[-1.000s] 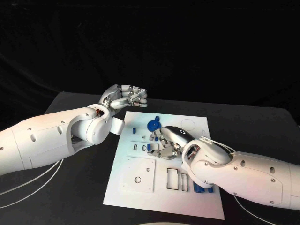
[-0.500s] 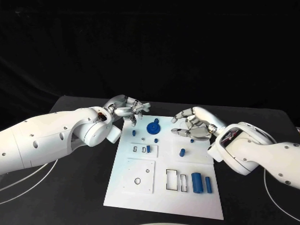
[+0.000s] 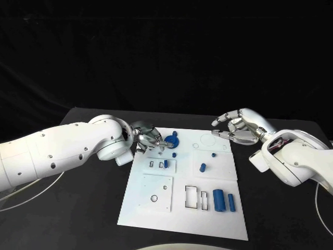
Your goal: Assemble the parts on the task board
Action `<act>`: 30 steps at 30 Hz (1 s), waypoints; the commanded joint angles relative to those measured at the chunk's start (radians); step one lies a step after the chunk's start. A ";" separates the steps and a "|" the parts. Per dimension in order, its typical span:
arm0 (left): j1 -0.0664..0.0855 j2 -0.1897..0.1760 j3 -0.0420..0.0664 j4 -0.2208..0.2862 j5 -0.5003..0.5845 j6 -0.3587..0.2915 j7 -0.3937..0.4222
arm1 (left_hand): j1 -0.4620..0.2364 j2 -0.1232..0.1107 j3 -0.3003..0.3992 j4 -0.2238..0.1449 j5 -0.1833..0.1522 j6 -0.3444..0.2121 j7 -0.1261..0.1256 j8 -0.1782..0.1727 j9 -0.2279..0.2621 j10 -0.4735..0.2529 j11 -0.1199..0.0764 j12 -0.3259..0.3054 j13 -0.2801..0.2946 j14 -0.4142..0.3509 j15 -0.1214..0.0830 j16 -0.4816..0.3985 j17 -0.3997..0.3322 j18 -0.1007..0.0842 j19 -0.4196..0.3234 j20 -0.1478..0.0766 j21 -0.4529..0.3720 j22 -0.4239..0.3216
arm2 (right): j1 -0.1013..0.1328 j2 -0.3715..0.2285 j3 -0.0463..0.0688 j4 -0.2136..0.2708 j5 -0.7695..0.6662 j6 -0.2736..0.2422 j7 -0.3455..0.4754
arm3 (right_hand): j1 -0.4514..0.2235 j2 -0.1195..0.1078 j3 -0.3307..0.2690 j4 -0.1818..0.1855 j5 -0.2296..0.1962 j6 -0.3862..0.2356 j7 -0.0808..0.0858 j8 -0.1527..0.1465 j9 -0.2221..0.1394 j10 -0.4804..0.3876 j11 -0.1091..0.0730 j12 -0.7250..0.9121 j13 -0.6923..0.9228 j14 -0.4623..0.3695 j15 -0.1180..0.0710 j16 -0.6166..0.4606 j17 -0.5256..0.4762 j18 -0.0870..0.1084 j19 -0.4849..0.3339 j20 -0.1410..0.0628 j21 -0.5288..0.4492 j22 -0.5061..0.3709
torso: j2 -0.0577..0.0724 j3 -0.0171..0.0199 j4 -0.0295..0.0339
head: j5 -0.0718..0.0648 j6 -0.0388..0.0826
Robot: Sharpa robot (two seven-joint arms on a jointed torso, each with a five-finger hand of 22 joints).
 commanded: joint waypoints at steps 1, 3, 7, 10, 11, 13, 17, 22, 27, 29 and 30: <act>0.014 0.023 -0.007 -0.014 -0.128 0.127 -0.114 | -0.003 0.011 -0.008 0.001 0.000 -0.010 -0.004 0.022 0.023 0.006 -0.002 0.022 0.021 0.031 -0.009 0.003 0.000 -0.014 0.007 -0.001 0.010 0.016 | 0.001 -0.003 0.000 -0.007 0.039 0.017 0.008 | 0.006 -0.006 0.003 0.002 0.005 0.000 0.000 0.006 0.000 0.000 -0.006 -0.002 0.000 0.072 -0.005 -0.006 0.107 0.003 0.001 -0.005 0.000 0.034 | -0.006 0.0037 0.0018 | 0.002 -0.005; 0.021 0.039 -0.013 -0.024 -0.140 0.140 -0.123 | -0.007 0.012 -0.010 0.002 0.000 -0.015 -0.004 0.027 0.030 0.005 -0.002 0.024 0.022 0.031 -0.010 0.003 -0.001 -0.014 0.006 -0.001 0.011 0.016 | 0.001 -0.004 0.000 -0.011 0.040 0.017 0.004 | 0.006 -0.006 0.003 0.002 0.005 0.000 0.000 0.006 0.000 0.000 -0.006 -0.002 0.000 0.072 -0.005 -0.006 0.107 0.003 0.001 -0.005 0.000 0.034 | -0.006 0.0041 0.0019 | 0.003 -0.009; 0.032 0.062 -0.020 -0.039 -0.141 0.161 -0.132 | -0.021 0.010 -0.020 0.002 0.000 -0.030 -0.001 0.033 0.044 -0.006 0.000 0.022 0.016 0.030 -0.009 0.002 -0.003 -0.014 0.005 -0.002 0.013 0.019 | 0.001 -0.005 0.000 -0.017 0.042 0.017 -0.003 | 0.006 -0.006 0.003 0.002 0.007 -0.001 0.000 0.006 0.000 0.000 -0.006 -0.002 -0.001 0.071 -0.005 -0.007 0.107 0.003 0.001 -0.005 0.000 0.034 | -0.006 0.0033 0.0025 | 0.002 -0.014; 0.039 0.078 -0.026 -0.049 -0.139 0.178 -0.137 | -0.028 0.010 -0.026 0.002 0.000 -0.036 0.000 0.036 0.049 -0.012 0.001 0.018 0.010 0.029 -0.008 0.001 -0.006 -0.015 0.006 -0.001 0.015 0.023 | 0.001 -0.006 0.000 -0.021 0.042 0.017 -0.009 | 0.006 -0.007 0.003 0.003 0.012 -0.003 0.000 0.006 -0.001 0.001 -0.006 -0.002 0.000 0.071 -0.005 -0.007 0.106 0.003 0.001 -0.006 0.000 0.034 | -0.004 0.0028 0.0017 | 0.003 -0.016; 0.042 0.082 -0.028 -0.053 -0.138 0.185 -0.138 | -0.028 0.010 -0.027 0.002 0.000 -0.038 0.000 0.036 0.050 -0.014 0.001 0.017 0.009 0.029 -0.007 0.000 -0.006 -0.015 0.006 -0.001 0.016 0.024 | 0.001 -0.006 0.000 -0.022 0.042 0.017 -0.010 | 0.006 -0.007 0.003 0.003 0.012 -0.003 0.000 0.006 -0.001 0.001 -0.006 -0.002 0.000 0.071 -0.005 -0.007 0.106 0.003 0.001 -0.006 0.000 0.034 | -0.004 0.0029 0.0018 | 0.003 -0.016; 0.045 0.089 -0.031 -0.059 -0.139 0.199 -0.141 | -0.028 0.010 -0.027 0.002 0.000 -0.038 0.000 0.036 0.050 -0.014 0.001 0.017 0.009 0.029 -0.007 0.000 -0.006 -0.015 0.006 -0.001 0.016 0.024 | 0.001 -0.006 0.000 -0.024 0.042 0.018 -0.013 | 0.006 -0.007 0.003 0.003 0.012 -0.003 0.000 0.006 -0.001 0.001 -0.006 -0.002 0.000 0.071 -0.005 -0.007 0.106 0.003 0.001 -0.006 0.000 0.034 | -0.004 0.0032 0.0023 | 0.003 -0.017; 0.050 0.100 -0.038 -0.072 -0.148 0.229 -0.146 | -0.033 0.012 -0.030 0.002 0.000 -0.043 0.001 0.037 0.055 -0.019 0.002 0.015 0.005 0.028 -0.006 -0.002 -0.011 -0.016 0.006 -0.001 0.017 0.026 | 0.001 -0.006 0.000 -0.027 0.042 0.019 -0.018 | 0.005 -0.008 0.002 0.004 0.014 -0.004 0.000 0.006 -0.001 0.001 -0.006 -0.003 -0.001 0.071 -0.005 -0.007 0.106 0.003 0.001 -0.006 -0.001 0.034 | -0.004 0.0034 0.0023 | 0.004 -0.021; 0.052 0.109 -0.042 -0.083 -0.152 0.244 -0.149 | -0.039 0.017 -0.034 0.002 0.000 -0.047 0.002 0.040 0.060 -0.024 0.004 0.013 0.002 0.026 -0.005 -0.003 -0.012 -0.016 0.006 0.000 0.018 0.029 | 0.001 -0.006 0.000 -0.029 0.042 0.020 -0.022 | 0.005 -0.008 0.002 0.004 0.014 -0.004 0.000 0.006 -0.001 0.001 -0.006 -0.003 -0.001 0.071 -0.005 -0.007 0.106 0.003 0.001 -0.006 -0.001 0.034 | -0.004 0.0026 0.0021 | 0.003 -0.023; 0.054 0.117 -0.044 -0.093 -0.153 0.254 -0.151 | -0.053 0.025 -0.042 0.002 0.000 -0.051 0.003 0.044 0.068 -0.028 0.005 0.013 -0.001 0.025 -0.004 -0.005 -0.015 -0.016 0.004 0.002 0.018 0.029 | 0.000 -0.005 0.000 -0.030 0.042 0.021 -0.025 | 0.004 -0.009 0.002 0.004 0.016 -0.005 0.000 0.006 -0.001 0.001 -0.005 -0.003 -0.001 0.071 -0.005 -0.007 0.107 0.003 0.001 -0.006 -0.001 0.033 | -0.002 0.0030 0.0009 | 0.004 -0.024; 0.054 0.122 -0.044 -0.099 -0.154 0.256 -0.152 | -0.057 0.027 -0.044 0.002 0.000 -0.052 0.004 0.045 0.070 -0.031 0.005 0.011 -0.004 0.024 -0.004 -0.006 -0.016 -0.016 0.004 0.002 0.019 0.029 | 0.000 -0.005 0.000 -0.031 0.042 0.021 -0.026 | 0.004 -0.009 0.002 0.004 0.016 -0.005 0.000 0.006 -0.001 0.000 -0.005 -0.003 -0.002 0.071 -0.005 -0.007 0.106 0.003 0.001 -0.006 -0.002 0.033 | -0.003 0.0031 0.0004 | 0.005 -0.026; 0.054 0.125 -0.045 -0.102 -0.154 0.258 -0.152 | -0.057 0.027 -0.044 0.002 0.000 -0.052 0.004 0.045 0.070 -0.031 0.005 0.011 -0.004 0.024 -0.004 -0.006 -0.016 -0.016 0.004 0.002 0.019 0.029 | 0.000 -0.005 0.000 -0.031 0.042 0.021 -0.027 | 0.004 -0.009 0.002 0.004 0.016 -0.005 0.000 0.006 -0.001 0.000 -0.005 -0.003 -0.002 0.071 -0.005 -0.007 0.106 0.003 0.001 -0.006 -0.002 0.033 | -0.003 0.0030 0.0001 | 0.005 -0.026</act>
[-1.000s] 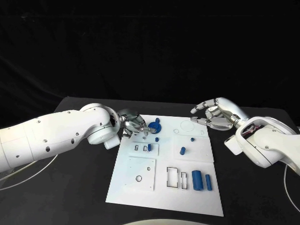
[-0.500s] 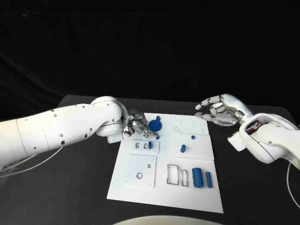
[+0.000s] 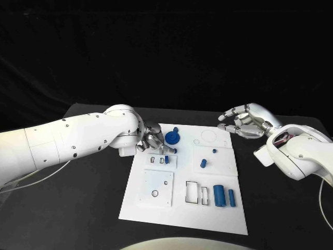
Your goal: Assemble the parts on the task board
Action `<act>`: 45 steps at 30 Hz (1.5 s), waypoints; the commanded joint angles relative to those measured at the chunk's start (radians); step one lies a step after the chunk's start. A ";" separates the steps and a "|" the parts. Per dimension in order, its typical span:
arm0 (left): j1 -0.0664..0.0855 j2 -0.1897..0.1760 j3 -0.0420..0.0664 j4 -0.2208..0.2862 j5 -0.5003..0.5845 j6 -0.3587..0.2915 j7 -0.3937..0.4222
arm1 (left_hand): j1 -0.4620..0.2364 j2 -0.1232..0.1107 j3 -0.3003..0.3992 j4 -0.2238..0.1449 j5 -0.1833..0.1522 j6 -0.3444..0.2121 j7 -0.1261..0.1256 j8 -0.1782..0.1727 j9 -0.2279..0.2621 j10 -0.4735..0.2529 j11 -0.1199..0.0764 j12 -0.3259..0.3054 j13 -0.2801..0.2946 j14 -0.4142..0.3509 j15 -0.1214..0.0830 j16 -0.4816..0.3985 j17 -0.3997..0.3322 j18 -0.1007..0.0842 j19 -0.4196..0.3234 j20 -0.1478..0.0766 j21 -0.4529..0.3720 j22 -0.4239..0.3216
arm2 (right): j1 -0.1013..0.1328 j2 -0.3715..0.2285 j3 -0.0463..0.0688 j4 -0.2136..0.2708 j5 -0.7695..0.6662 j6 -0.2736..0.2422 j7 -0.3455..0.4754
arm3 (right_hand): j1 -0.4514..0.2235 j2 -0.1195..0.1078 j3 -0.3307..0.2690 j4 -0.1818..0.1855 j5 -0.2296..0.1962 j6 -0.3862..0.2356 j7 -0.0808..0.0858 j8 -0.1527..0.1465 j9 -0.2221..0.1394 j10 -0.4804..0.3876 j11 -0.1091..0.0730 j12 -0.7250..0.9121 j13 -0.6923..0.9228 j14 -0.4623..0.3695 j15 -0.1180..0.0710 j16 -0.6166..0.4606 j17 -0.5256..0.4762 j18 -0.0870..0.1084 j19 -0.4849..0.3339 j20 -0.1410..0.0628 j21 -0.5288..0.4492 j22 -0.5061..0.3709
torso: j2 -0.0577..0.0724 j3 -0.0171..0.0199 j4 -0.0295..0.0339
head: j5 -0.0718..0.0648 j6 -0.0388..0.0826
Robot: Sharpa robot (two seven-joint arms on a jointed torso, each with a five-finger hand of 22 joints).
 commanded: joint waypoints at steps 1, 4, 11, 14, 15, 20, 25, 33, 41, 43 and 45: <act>0.002 0.010 -0.001 -0.009 -0.009 0.040 -0.009 | -0.011 0.002 -0.004 0.001 0.000 -0.007 0.002 0.005 0.001 -0.006 0.000 -0.005 -0.002 0.021 0.000 -0.006 -0.001 -0.016 0.002 0.000 0.004 0.001 | -0.001 0.001 0.000 -0.001 0.000 0.015 -0.007 | 0.004 -0.009 0.002 0.004 0.003 -0.005 0.000 0.006 -0.001 0.000 -0.005 -0.003 -0.001 0.071 -0.004 -0.003 0.106 0.003 0.000 -0.006 -0.002 0.033 | 0.000 -0.0003 -0.0009 | 0.000 -0.002; 0.002 0.018 -0.004 -0.019 -0.009 0.041 -0.009 | -0.012 0.004 -0.005 0.001 0.000 -0.008 0.002 0.006 0.002 -0.007 0.000 -0.006 -0.004 0.021 0.000 -0.006 -0.001 -0.016 0.002 0.000 0.004 0.001 | -0.001 0.000 0.000 0.000 0.000 0.016 -0.009 | 0.004 -0.009 0.002 0.004 0.003 -0.005 0.000 0.006 -0.001 0.000 -0.005 -0.003 -0.001 0.071 -0.004 -0.003 0.106 0.003 0.000 -0.006 -0.002 0.033 | 0.001 -0.0012 -0.0004 | -0.001 -0.003; 0.002 0.027 -0.009 -0.031 -0.009 0.055 -0.011 | -0.003 0.007 -0.004 -0.001 0.001 -0.014 0.002 0.006 0.006 -0.017 0.001 -0.015 -0.016 0.019 0.001 -0.008 -0.005 -0.015 -0.001 0.001 0.003 -0.001 | -0.001 0.000 0.000 0.002 0.000 0.017 -0.011 | 0.003 -0.009 0.002 0.005 0.004 -0.005 0.000 0.006 -0.001 0.000 -0.005 -0.003 -0.001 0.071 -0.004 -0.004 0.105 0.004 0.000 -0.006 -0.003 0.032 | 0.001 0.0000 -0.0020 | -0.001 -0.007; 0.002 0.029 -0.010 -0.034 -0.008 0.060 -0.011 | 0.004 0.008 -0.002 -0.002 0.001 -0.017 0.003 0.007 0.009 -0.019 0.001 -0.015 -0.016 0.018 0.001 -0.009 -0.006 -0.016 -0.001 0.002 0.003 0.000 | -0.002 0.001 0.000 0.006 0.000 0.017 -0.012 | 0.003 -0.009 0.002 0.005 0.004 -0.005 0.000 0.006 -0.001 0.000 -0.005 -0.003 -0.001 0.071 -0.004 -0.004 0.105 0.004 0.000 -0.006 -0.003 0.032 | 0.001 0.0006 -0.0029 | -0.002 -0.009; 0.002 0.030 -0.011 -0.035 -0.007 0.063 -0.011 | 0.004 0.008 -0.002 -0.002 0.001 -0.017 0.003 0.007 0.009 -0.019 0.001 -0.015 -0.016 0.018 0.001 -0.009 -0.006 -0.016 -0.001 0.002 0.003 0.000 | -0.002 0.001 0.000 0.007 0.000 0.017 -0.013 | 0.003 -0.009 0.002 0.005 0.004 -0.005 0.000 0.006 -0.001 0.000 -0.005 -0.003 -0.001 0.071 -0.004 -0.004 0.105 0.004 0.000 -0.006 -0.003 0.032 | 0.002 0.0004 -0.0031 | -0.004 -0.010; 0.002 0.039 -0.014 -0.040 -0.002 0.078 -0.012 | 0.014 0.008 0.000 -0.002 0.001 -0.019 0.003 0.008 0.012 -0.021 0.002 -0.014 -0.016 0.017 0.001 -0.010 -0.008 -0.015 -0.003 0.003 0.003 -0.001 | -0.002 0.002 0.000 0.008 0.000 0.018 -0.014 | 0.002 -0.008 0.002 0.007 0.006 -0.006 0.000 0.007 -0.001 -0.001 -0.005 -0.005 -0.003 0.071 -0.004 -0.004 0.104 0.004 -0.001 -0.006 -0.004 0.032 | 0.001 -0.0008 0.0003 | -0.009 -0.012; 0.001 0.045 -0.017 -0.044 0.001 0.088 -0.012 | 0.040 0.016 0.018 -0.001 0.002 -0.023 0.003 0.009 0.019 -0.023 0.002 -0.012 -0.017 0.017 0.001 -0.009 -0.008 -0.016 -0.003 0.004 0.005 0.003 | -0.002 0.003 0.000 0.007 0.000 0.019 -0.016 | 0.002 -0.008 0.002 0.007 0.006 -0.006 0.000 0.007 -0.001 -0.001 -0.005 -0.005 -0.003 0.071 -0.004 -0.004 0.104 0.004 -0.001 -0.006 -0.004 0.032 | 0.001 -0.0006 0.0012 | -0.009 -0.014; 0.001 0.046 -0.019 -0.043 0.004 0.103 -0.013 | 0.057 0.013 0.031 -0.002 0.001 -0.024 0.003 0.010 0.024 -0.024 0.002 -0.010 -0.016 0.016 0.002 -0.009 -0.008 -0.016 -0.002 0.004 0.008 0.007 | -0.003 0.005 0.000 0.005 0.000 0.024 -0.021 | 0.001 -0.007 0.002 0.008 0.009 -0.006 0.001 0.008 -0.001 0.002 -0.005 -0.002 0.000 0.074 -0.004 0.000 0.116 0.001 0.007 -0.006 0.007 0.042 | 0.001 -0.0001 0.0010 | -0.007 -0.017; 0.001 0.047 -0.019 -0.043 0.015 0.112 -0.013 | 0.091 0.015 0.070 -0.002 0.002 -0.028 0.002 0.008 0.031 -0.026 0.001 -0.008 -0.018 0.015 0.001 -0.010 -0.010 -0.016 -0.004 0.004 0.010 0.010 | -0.004 0.008 0.000 0.002 0.000 0.025 -0.022 | 0.000 -0.006 0.003 0.009 0.010 -0.006 0.001 0.008 -0.001 0.001 -0.005 -0.003 -0.001 0.073 -0.004 -0.002 0.112 0.001 0.006 -0.006 0.005 0.040 | 0.000 0.0003 0.0009 | -0.005 -0.018; 0.001 0.048 -0.020 -0.044 0.016 0.113 -0.013 | 0.096 0.014 0.080 -0.002 0.002 -0.029 0.002 0.007 0.032 -0.027 0.001 -0.008 -0.019 0.015 0.001 -0.010 -0.010 -0.016 -0.004 0.004 0.011 0.012 | -0.005 0.009 0.000 0.002 0.000 0.026 -0.022 | 0.000 -0.006 0.003 0.009 0.010 -0.006 0.001 0.008 -0.001 0.001 -0.005 -0.003 -0.001 0.073 -0.004 -0.002 0.112 0.001 0.006 -0.006 0.005 0.040 | 0.001 0.0005 0.0011 | -0.005 -0.019; 0.001 0.049 -0.020 -0.044 0.019 0.113 -0.013 | 0.098 0.014 0.082 -0.002 0.002 -0.029 0.002 0.007 0.033 -0.027 0.001 -0.007 -0.019 0.015 0.001 -0.009 -0.010 -0.017 -0.003 0.004 0.011 0.012 | -0.005 0.010 0.000 0.001 0.000 0.026 -0.022 | 0.000 -0.006 0.003 0.009 0.010 -0.006 0.001 0.008 -0.001 0.001 -0.005 -0.003 -0.001 0.073 -0.004 -0.002 0.112 0.001 0.006 -0.006 0.005 0.040 | 0.002 0.0009 0.0011 | -0.005 -0.019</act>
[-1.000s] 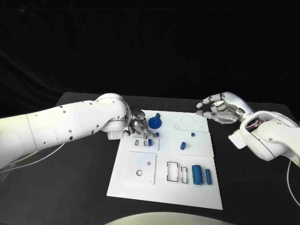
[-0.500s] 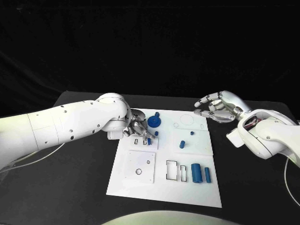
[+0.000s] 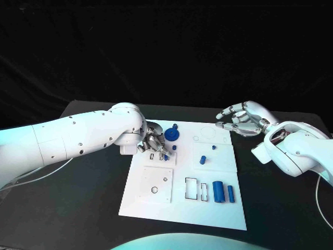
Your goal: Assemble the parts on the task board
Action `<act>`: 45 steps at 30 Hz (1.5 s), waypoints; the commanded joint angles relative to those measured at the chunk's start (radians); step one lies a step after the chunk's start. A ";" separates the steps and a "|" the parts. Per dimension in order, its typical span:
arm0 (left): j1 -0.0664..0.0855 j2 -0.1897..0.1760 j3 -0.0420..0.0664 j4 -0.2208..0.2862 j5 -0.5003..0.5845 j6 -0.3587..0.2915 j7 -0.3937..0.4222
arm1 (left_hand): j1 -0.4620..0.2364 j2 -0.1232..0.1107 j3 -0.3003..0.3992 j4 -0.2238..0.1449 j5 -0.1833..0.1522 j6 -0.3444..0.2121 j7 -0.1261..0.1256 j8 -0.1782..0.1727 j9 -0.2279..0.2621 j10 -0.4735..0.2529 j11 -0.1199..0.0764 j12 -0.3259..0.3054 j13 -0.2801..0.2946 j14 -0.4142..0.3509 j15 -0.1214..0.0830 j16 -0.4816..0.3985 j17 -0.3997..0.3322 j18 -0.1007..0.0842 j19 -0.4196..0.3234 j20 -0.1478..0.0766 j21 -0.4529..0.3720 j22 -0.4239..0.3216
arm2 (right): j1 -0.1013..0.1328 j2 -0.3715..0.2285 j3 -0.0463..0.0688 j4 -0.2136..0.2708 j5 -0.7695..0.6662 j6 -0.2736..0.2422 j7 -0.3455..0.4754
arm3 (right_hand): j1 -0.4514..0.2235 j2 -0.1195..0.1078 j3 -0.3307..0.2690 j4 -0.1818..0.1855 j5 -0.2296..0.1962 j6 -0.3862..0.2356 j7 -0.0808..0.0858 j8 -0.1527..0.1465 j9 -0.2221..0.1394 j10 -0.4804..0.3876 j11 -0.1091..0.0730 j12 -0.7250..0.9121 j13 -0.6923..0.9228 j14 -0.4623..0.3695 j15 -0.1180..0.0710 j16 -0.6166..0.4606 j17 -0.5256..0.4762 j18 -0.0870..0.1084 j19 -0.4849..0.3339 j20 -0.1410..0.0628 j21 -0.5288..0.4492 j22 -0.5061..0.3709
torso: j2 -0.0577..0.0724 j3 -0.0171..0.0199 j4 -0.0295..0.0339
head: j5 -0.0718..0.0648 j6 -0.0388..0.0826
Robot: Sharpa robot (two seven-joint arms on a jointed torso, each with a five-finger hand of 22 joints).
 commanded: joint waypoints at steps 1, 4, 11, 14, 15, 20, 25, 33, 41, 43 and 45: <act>0.001 0.004 0.000 0.000 0.018 0.023 0.000 | 0.010 0.003 0.004 0.001 0.002 -0.009 0.000 0.000 0.001 -0.006 0.001 0.003 -0.001 0.015 0.001 -0.005 -0.001 -0.017 -0.003 0.004 0.004 0.002 | -0.002 0.002 0.000 -0.001 -0.002 0.017 -0.002 | 0.000 -0.006 0.000 0.006 0.004 -0.006 0.001 0.004 -0.001 0.001 -0.005 -0.003 0.000 0.073 -0.004 -0.001 0.111 0.001 0.002 -0.002 0.005 0.039 | 0.001 0.0006 -0.0001 | 0.001 -0.001; 0.001 0.005 0.000 0.000 0.023 0.019 0.000 | 0.015 0.004 0.015 0.001 0.001 -0.010 0.000 -0.001 0.002 -0.006 0.001 0.003 -0.002 0.015 0.001 -0.005 -0.001 -0.017 -0.004 0.005 0.005 0.002 | -0.003 0.004 0.000 -0.002 -0.002 0.018 -0.002 | 0.000 -0.006 0.000 0.006 0.004 -0.006 0.001 0.004 -0.001 0.001 -0.005 -0.003 0.000 0.073 -0.004 -0.001 0.111 0.001 0.002 -0.002 0.005 0.039 | 0.001 0.0009 -0.0001 | 0.001 -0.001; 0.001 0.006 -0.001 -0.001 0.053 -0.003 0.003 | 0.083 -0.005 0.152 -0.001 0.002 -0.016 -0.003 -0.010 0.011 -0.012 -0.003 0.002 -0.010 0.015 -0.003 -0.005 -0.002 -0.017 -0.005 0.003 0.009 0.008 | -0.005 0.005 0.000 -0.004 -0.002 0.021 -0.003 | 0.000 -0.005 0.000 0.007 0.006 -0.006 0.001 0.005 -0.001 0.001 -0.005 -0.003 0.000 0.072 -0.004 -0.002 0.110 0.002 0.001 -0.002 0.003 0.038 | 0.001 0.0012 -0.0009 | 0.002 -0.003; 0.001 0.006 -0.001 -0.002 0.071 -0.017 0.006 | 0.136 -0.030 0.287 -0.007 0.003 -0.023 -0.003 -0.010 0.022 -0.017 -0.004 -0.002 -0.018 0.014 -0.004 -0.005 -0.003 -0.017 -0.006 0.001 0.011 0.011 | -0.006 0.006 0.000 -0.005 -0.002 0.023 -0.004 | 0.000 -0.005 0.000 0.007 0.006 -0.006 0.001 0.005 -0.001 0.001 -0.005 -0.003 0.000 0.072 -0.004 -0.002 0.110 0.002 0.001 -0.002 0.003 0.038 | 0.001 0.0012 -0.0005 | 0.002 -0.003; 0.001 0.006 -0.001 -0.002 0.076 -0.021 0.006 | 0.143 -0.041 0.324 -0.010 0.003 -0.026 -0.002 -0.008 0.027 -0.017 -0.003 -0.003 -0.020 0.014 -0.004 -0.005 -0.003 -0.017 -0.007 0.001 0.011 0.011 | -0.006 0.006 0.000 -0.006 -0.002 0.023 -0.004 | 0.000 -0.005 0.000 0.007 0.006 -0.006 0.001 0.005 -0.001 0.001 -0.005 -0.003 0.000 0.072 -0.004 -0.002 0.110 0.002 0.001 -0.002 0.003 0.038 | 0.001 0.0013 -0.0006 | 0.002 -0.004; 0.001 0.003 -0.001 -0.002 0.099 -0.030 0.008 | 0.135 -0.108 0.536 -0.048 0.002 -0.039 0.001 0.012 0.061 -0.012 0.000 -0.004 -0.029 0.014 -0.001 -0.003 -0.003 -0.018 -0.007 0.002 0.014 0.016 | -0.007 0.006 0.000 -0.007 -0.002 0.026 -0.006 | 0.000 -0.005 0.000 0.007 0.006 -0.006 0.001 0.005 -0.001 0.001 -0.005 -0.003 0.000 0.072 -0.004 -0.002 0.110 0.002 0.001 -0.002 0.003 0.038 | 0.000 0.0010 -0.0003 | 0.001 -0.003; 0.001 -0.001 -0.001 0.001 0.115 -0.034 0.008 | 0.099 -0.133 0.633 -0.097 0.002 -0.043 0.004 0.027 0.084 -0.007 0.001 -0.003 -0.032 0.015 0.000 -0.001 -0.001 -0.018 -0.007 0.003 0.016 0.019 | -0.008 0.006 0.000 -0.007 -0.002 0.028 -0.007 | 0.000 -0.005 0.000 0.007 0.006 -0.006 0.001 0.005 -0.001 0.001 -0.005 -0.003 0.000 0.072 -0.004 -0.002 0.110 0.002 0.001 -0.002 0.003 0.038 | 0.000 0.0008 -0.0001 | 0.001 -0.003; 0.000 -0.027 0.000 0.025 0.148 -0.061 0.007 | 0.070 -0.143 0.683 -0.134 0.003 -0.039 0.002 0.038 0.099 0.005 -0.001 0.007 -0.022 0.020 -0.001 0.005 0.008 -0.019 -0.002 0.003 0.021 0.028 | -0.010 0.004 0.000 -0.006 -0.002 0.029 -0.008 | 0.000 -0.005 0.000 0.007 0.006 -0.006 0.001 0.005 -0.001 0.001 -0.005 -0.003 0.000 0.072 -0.004 -0.002 0.110 0.002 0.001 -0.002 0.003 0.038 | 0.000 0.0016 0.0019 | 0.002 -0.001; -0.001 -0.062 0.002 0.063 0.123 -0.119 0.012 | 0.046 -0.160 0.725 -0.172 0.009 -0.032 0.000 0.049 0.112 0.019 -0.004 0.017 -0.011 0.024 -0.005 0.010 0.015 -0.018 -0.002 0.000 0.022 0.027 | -0.010 0.001 0.000 -0.006 -0.001 0.027 -0.007 | -0.001 -0.006 0.001 0.009 0.009 -0.007 0.001 0.006 -0.001 0.000 -0.005 -0.005 -0.003 0.072 -0.004 -0.003 0.107 0.003 -0.001 -0.002 -0.001 0.035 | 0.001 0.0015 0.0020 | 0.002 -0.003; -0.004 -0.071 0.002 0.076 0.094 -0.139 0.015 | 0.042 -0.165 0.733 -0.179 0.010 -0.029 -0.001 0.051 0.113 0.023 -0.005 0.020 -0.008 0.025 -0.006 0.011 0.016 -0.019 0.001 0.000 0.024 0.031 | -0.010 0.000 0.000 -0.006 -0.001 0.026 -0.006 | -0.001 -0.006 0.001 0.009 0.009 -0.007 0.001 0.006 -0.001 0.000 -0.005 -0.005 -0.003 0.072 -0.004 -0.003 0.107 0.003 -0.001 -0.002 -0.001 0.035 | 0.002 0.0011 0.0013 | 0.003 -0.003; -0.008 -0.080 0.002 0.090 0.059 -0.162 0.018 | 0.038 -0.171 0.742 -0.187 0.013 -0.025 -0.002 0.053 0.115 0.027 -0.007 0.023 -0.004 0.025 -0.007 0.012 0.018 -0.020 0.005 -0.001 0.027 0.037 | -0.010 -0.002 0.000 -0.006 -0.001 0.025 -0.006 | -0.001 -0.006 0.001 0.009 0.009 -0.007 0.001 0.006 -0.001 0.000 -0.005 -0.005 -0.003 0.072 -0.004 -0.003 0.107 0.003 -0.001 -0.002 -0.001 0.035 | 0.001 0.0011 0.0018 | 0.002 -0.003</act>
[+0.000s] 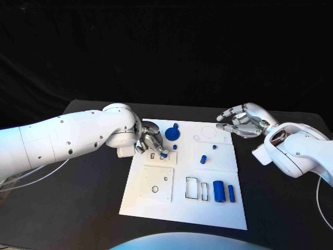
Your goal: Assemble the parts on the task board
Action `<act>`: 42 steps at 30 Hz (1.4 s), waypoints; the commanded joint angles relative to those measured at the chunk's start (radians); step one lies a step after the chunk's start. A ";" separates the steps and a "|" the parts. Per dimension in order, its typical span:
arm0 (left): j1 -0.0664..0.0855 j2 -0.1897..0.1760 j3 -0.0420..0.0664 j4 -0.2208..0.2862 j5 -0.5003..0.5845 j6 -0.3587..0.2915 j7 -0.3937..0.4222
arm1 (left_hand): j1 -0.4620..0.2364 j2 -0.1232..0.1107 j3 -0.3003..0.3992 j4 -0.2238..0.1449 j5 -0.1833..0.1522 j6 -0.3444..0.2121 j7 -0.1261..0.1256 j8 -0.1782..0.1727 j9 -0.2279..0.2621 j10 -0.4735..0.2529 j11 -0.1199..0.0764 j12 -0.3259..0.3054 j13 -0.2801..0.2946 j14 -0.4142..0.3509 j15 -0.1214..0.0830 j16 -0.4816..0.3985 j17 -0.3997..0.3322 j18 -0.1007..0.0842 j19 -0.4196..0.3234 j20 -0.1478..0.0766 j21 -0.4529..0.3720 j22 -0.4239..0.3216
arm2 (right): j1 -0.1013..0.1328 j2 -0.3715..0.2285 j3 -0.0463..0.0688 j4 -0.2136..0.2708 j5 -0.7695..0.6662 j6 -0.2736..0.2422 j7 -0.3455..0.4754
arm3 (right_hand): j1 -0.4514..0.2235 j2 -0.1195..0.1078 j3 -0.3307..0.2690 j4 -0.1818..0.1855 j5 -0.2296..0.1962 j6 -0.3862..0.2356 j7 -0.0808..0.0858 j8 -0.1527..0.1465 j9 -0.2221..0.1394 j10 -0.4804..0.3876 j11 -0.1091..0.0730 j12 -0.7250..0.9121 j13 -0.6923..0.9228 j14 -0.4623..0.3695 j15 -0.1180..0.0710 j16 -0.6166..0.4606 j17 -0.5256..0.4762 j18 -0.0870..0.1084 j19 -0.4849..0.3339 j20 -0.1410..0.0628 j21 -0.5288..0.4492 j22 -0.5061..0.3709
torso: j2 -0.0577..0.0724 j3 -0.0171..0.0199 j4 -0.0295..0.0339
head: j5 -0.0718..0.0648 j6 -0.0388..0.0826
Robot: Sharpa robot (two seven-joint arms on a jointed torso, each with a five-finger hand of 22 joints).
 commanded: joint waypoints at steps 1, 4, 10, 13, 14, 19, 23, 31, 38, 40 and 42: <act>-0.007 -0.010 0.000 0.023 -0.069 -0.077 0.016 | -0.012 -0.004 0.195 -0.191 0.009 0.012 -0.004 0.004 0.003 0.011 0.000 0.006 0.004 0.026 -0.007 0.004 0.002 -0.021 0.008 -0.003 0.005 0.006 | -0.001 -0.002 0.000 0.000 -0.002 0.011 0.002 | -0.001 -0.006 -0.002 0.007 0.003 -0.007 0.000 0.007 -0.001 0.000 -0.005 -0.005 -0.001 0.072 -0.004 -0.003 0.107 0.003 -0.001 -0.002 -0.001 0.036 | 0.001 -0.0004 0.0003 | 0.000 -0.001; -0.015 -0.021 0.000 0.040 -0.107 -0.108 0.020 | -0.017 -0.012 0.205 -0.200 0.016 0.018 -0.005 0.006 0.004 0.017 -0.002 0.011 0.009 0.026 -0.009 0.005 0.002 -0.022 0.014 -0.005 0.010 0.015 | -0.001 -0.003 0.000 0.000 -0.002 0.011 0.002 | -0.002 -0.006 -0.002 0.007 0.003 -0.008 0.001 0.007 -0.001 -0.002 -0.005 -0.006 -0.003 0.071 -0.004 -0.004 0.105 0.004 -0.003 -0.002 -0.004 0.033 | 0.000 -0.0008 0.0011 | 0.000 -0.002; -0.030 -0.028 0.000 0.059 -0.151 -0.152 0.024 | -0.033 -0.027 0.225 -0.213 0.051 0.031 -0.008 0.007 0.007 0.031 -0.005 0.017 0.017 0.026 -0.012 0.004 0.002 -0.025 0.023 -0.008 0.016 0.026 | -0.002 -0.004 0.000 -0.001 -0.002 0.010 0.002 | -0.002 -0.006 -0.002 0.007 0.004 -0.008 0.001 0.007 -0.001 -0.003 -0.005 -0.007 -0.004 0.071 -0.004 -0.004 0.105 0.004 -0.003 -0.002 -0.004 0.033 | 0.002 -0.0016 -0.0006 | 0.003 -0.003; -0.035 -0.028 0.000 0.062 -0.168 -0.158 0.023 | -0.035 -0.029 0.227 -0.215 0.057 0.033 -0.009 0.007 0.007 0.033 -0.005 0.019 0.020 0.026 -0.013 0.004 0.002 -0.025 0.025 -0.008 0.018 0.029 | -0.002 -0.003 0.000 -0.001 -0.002 0.010 0.003 | -0.002 -0.006 -0.002 0.007 0.004 -0.008 0.001 0.007 -0.001 -0.003 -0.005 -0.007 -0.004 0.071 -0.004 -0.004 0.105 0.004 -0.003 -0.002 -0.004 0.033 | 0.002 -0.0017 -0.0031 | 0.004 -0.005; -0.037 -0.028 0.000 0.063 -0.173 -0.159 0.022 | -0.039 -0.030 0.230 -0.217 0.070 0.036 -0.010 0.008 0.008 0.037 -0.006 0.021 0.023 0.026 -0.013 0.004 0.001 -0.026 0.028 -0.009 0.021 0.035 | -0.002 -0.003 0.000 -0.001 -0.002 0.010 0.003 | -0.002 -0.006 -0.002 0.007 0.004 -0.008 0.001 0.007 -0.001 -0.003 -0.005 -0.007 -0.004 0.071 -0.004 -0.004 0.105 0.004 -0.003 -0.002 -0.004 0.033 | 0.002 -0.0017 -0.0033 | 0.005 -0.005; -0.044 -0.027 0.000 0.064 -0.197 -0.153 0.017 | -0.046 -0.033 0.236 -0.222 0.093 0.040 -0.011 0.009 0.009 0.041 -0.008 0.024 0.026 0.026 -0.015 0.004 0.001 -0.028 0.033 -0.011 0.025 0.042 | -0.003 -0.003 0.000 -0.001 -0.002 0.010 0.002 | -0.002 -0.006 -0.002 0.007 0.004 -0.008 0.001 0.007 -0.001 -0.003 -0.005 -0.007 -0.004 0.071 -0.004 -0.004 0.105 0.004 -0.003 -0.002 -0.004 0.033 | 0.002 -0.0013 -0.0028 | 0.004 -0.006; -0.046 -0.026 0.000 0.064 -0.206 -0.138 0.013 | -0.048 -0.035 0.236 -0.224 0.099 0.041 -0.011 0.009 0.010 0.043 -0.008 0.026 0.029 0.027 -0.015 0.004 0.001 -0.028 0.035 -0.011 0.026 0.044 | -0.003 -0.003 0.000 -0.001 -0.002 0.011 0.002 | -0.002 -0.006 -0.002 0.007 0.004 -0.008 0.001 0.007 -0.001 -0.003 -0.005 -0.007 -0.004 0.071 -0.004 -0.004 0.105 0.004 -0.003 -0.002 -0.004 0.033 | 0.002 -0.0016 -0.0023 | 0.004 -0.008; -0.048 -0.024 -0.001 0.063 -0.230 -0.112 0.007 | -0.054 -0.039 0.239 -0.230 0.121 0.046 -0.013 0.010 0.012 0.049 -0.010 0.030 0.034 0.027 -0.017 0.004 0.001 -0.029 0.038 -0.013 0.028 0.049 | -0.004 -0.003 0.000 -0.001 -0.002 0.012 0.001 | -0.002 -0.006 -0.002 0.007 0.004 -0.008 0.001 0.007 -0.001 -0.003 -0.005 -0.007 -0.004 0.071 -0.004 -0.004 0.105 0.004 -0.003 -0.002 -0.004 0.033 | 0.002 -0.0010 -0.0031 | 0.006 -0.012; -0.048 -0.024 -0.001 0.061 -0.238 -0.100 0.004 | -0.059 -0.042 0.240 -0.233 0.135 0.049 -0.014 0.010 0.012 0.052 -0.011 0.033 0.038 0.027 -0.018 0.004 0.002 -0.029 0.038 -0.013 0.029 0.049 | -0.005 -0.003 0.000 -0.001 -0.002 0.013 0.002 | -0.003 -0.007 -0.002 0.009 0.006 -0.008 0.001 0.008 -0.001 -0.003 -0.005 -0.007 -0.004 0.072 -0.004 -0.003 0.106 0.004 -0.003 -0.002 -0.004 0.033 | 0.002 -0.0010 -0.0023 | 0.010 -0.014; -0.048 -0.024 -0.001 0.060 -0.241 -0.099 0.003 | -0.059 -0.043 0.240 -0.234 0.137 0.050 -0.014 0.011 0.013 0.052 -0.011 0.033 0.038 0.027 -0.018 0.004 0.001 -0.029 0.038 -0.013 0.029 0.049 | -0.006 -0.003 0.000 -0.001 -0.002 0.013 0.002 | -0.003 -0.007 -0.002 0.009 0.006 -0.008 0.001 0.008 -0.001 -0.003 -0.005 -0.007 -0.004 0.072 -0.004 -0.003 0.106 0.004 -0.003 -0.002 -0.004 0.033 | 0.002 -0.0008 -0.0023 | 0.010 -0.015; -0.049 -0.024 -0.001 0.059 -0.242 -0.096 0.003 | -0.060 -0.043 0.240 -0.234 0.139 0.050 -0.014 0.011 0.013 0.053 -0.011 0.034 0.039 0.027 -0.018 0.004 0.001 -0.029 0.038 -0.013 0.029 0.049 | -0.006 -0.003 0.000 -0.002 -0.002 0.013 0.002 | -0.003 -0.007 -0.002 0.009 0.006 -0.008 0.001 0.008 -0.001 -0.003 -0.005 -0.007 -0.004 0.072 -0.004 -0.003 0.106 0.004 -0.003 -0.002 -0.004 0.033 | 0.002 -0.0006 -0.0027 | 0.011 -0.014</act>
